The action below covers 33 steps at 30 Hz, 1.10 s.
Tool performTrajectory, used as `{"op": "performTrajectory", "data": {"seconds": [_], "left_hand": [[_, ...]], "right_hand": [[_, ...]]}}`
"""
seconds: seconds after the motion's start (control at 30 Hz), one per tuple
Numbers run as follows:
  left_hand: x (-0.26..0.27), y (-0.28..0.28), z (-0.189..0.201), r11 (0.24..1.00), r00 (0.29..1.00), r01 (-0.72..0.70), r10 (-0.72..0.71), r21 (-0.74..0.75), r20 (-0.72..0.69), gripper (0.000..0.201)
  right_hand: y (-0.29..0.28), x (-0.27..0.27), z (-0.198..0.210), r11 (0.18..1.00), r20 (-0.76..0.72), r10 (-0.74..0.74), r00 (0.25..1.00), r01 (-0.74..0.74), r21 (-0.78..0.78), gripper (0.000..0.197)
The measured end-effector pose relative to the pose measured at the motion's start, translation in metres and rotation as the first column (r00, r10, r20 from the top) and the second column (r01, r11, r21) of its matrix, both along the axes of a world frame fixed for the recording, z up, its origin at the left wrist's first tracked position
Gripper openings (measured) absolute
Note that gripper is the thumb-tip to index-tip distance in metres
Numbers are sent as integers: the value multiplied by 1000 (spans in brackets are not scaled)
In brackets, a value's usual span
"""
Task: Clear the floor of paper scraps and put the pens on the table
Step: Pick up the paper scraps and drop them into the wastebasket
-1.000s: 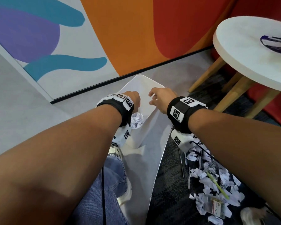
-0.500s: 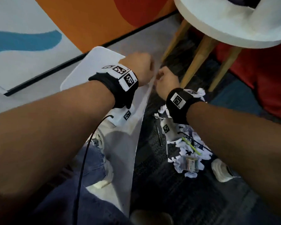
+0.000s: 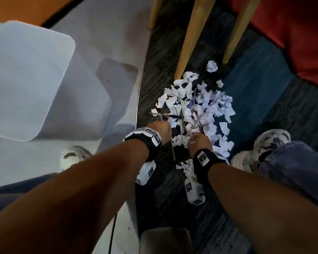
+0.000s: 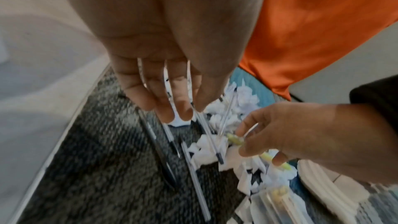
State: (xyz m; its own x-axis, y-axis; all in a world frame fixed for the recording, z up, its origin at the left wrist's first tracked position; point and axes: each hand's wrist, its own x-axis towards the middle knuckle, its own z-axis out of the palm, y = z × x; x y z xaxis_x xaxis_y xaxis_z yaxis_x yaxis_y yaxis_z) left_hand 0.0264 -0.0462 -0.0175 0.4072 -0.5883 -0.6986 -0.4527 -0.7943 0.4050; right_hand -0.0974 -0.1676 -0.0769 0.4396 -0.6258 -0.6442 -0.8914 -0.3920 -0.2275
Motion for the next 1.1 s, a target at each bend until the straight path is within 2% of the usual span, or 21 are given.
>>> {"op": "performTrajectory", "data": {"seconds": [0.1,0.2,0.27,0.37,0.47,0.57,0.63,0.77,0.9,1.1], "left_hand": [[-12,-6,-31,999,997,26,-23,38,-70,20],[-24,-11,-51,997,993,50,-44,51,-111,31],[-30,-13,-59,997,993,50,-43,66,-113,39],[-35,-11,-68,991,997,45,-36,123,-73,47],[-37,-9,-74,986,1000,20,-22,168,12,43],[-38,-10,-76,983,1000,16,-15,181,-6,44],[-40,-12,-77,985,999,31,-25,170,-37,47],[-44,-18,-82,986,999,42,-40,162,-10,51],[-46,-23,-86,989,999,18,-24,146,40,41],[-38,-23,-87,988,998,48,-54,145,33,21]], "right_hand": [[0,-11,-18,999,-39,21,999,-22,-35,35],[-3,-20,-31,996,-59,76,995,-78,-38,47],[-6,-24,-38,982,-55,176,983,-179,-54,50],[-9,-28,-42,936,-96,328,940,-337,-105,43],[-13,-29,-40,881,-143,438,887,-456,-125,39],[-17,-30,-37,851,-168,480,861,-503,-150,39],[-19,-31,-35,837,-171,504,847,-527,-144,32],[-22,-29,-32,898,-31,428,903,-429,-101,22],[-22,-26,-21,978,138,208,968,-203,-49,26],[-23,-30,-12,995,219,-34,975,12,100,26]]}}
